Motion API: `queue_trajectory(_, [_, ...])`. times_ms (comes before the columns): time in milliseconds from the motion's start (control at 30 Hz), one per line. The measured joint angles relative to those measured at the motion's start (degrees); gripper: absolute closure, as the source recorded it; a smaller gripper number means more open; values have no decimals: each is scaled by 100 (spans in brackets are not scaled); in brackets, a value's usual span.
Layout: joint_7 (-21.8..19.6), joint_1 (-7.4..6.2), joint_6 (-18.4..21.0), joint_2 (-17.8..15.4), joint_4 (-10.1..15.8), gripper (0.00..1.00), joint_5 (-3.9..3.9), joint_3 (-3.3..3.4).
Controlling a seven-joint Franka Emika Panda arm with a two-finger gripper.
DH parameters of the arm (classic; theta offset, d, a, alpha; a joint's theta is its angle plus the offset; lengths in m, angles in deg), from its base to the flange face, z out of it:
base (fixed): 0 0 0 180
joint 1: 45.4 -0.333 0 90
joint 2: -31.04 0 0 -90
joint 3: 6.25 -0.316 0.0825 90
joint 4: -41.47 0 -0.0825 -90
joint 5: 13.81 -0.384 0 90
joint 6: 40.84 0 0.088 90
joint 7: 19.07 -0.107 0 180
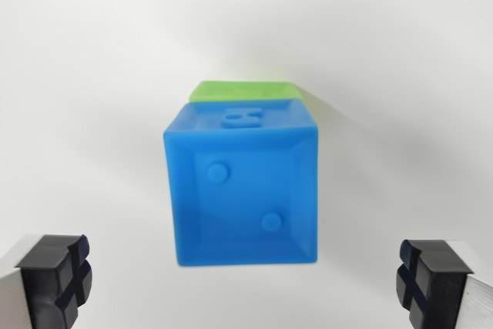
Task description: Stack cube
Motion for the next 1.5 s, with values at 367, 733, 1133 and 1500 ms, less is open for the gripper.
queue_trajectory(367, [35,-2,771,-695,-78,0,-54,-2])
queue_trajectory(733, [56,-3,1561,-1272,-294,0,-79,-2])
queue_trajectory(1133, [69,-3,2350,-1733,-621,0,-91,-2])
queue_trajectory(1500, [74,-3,2979,-2021,-963,0,-97,0])
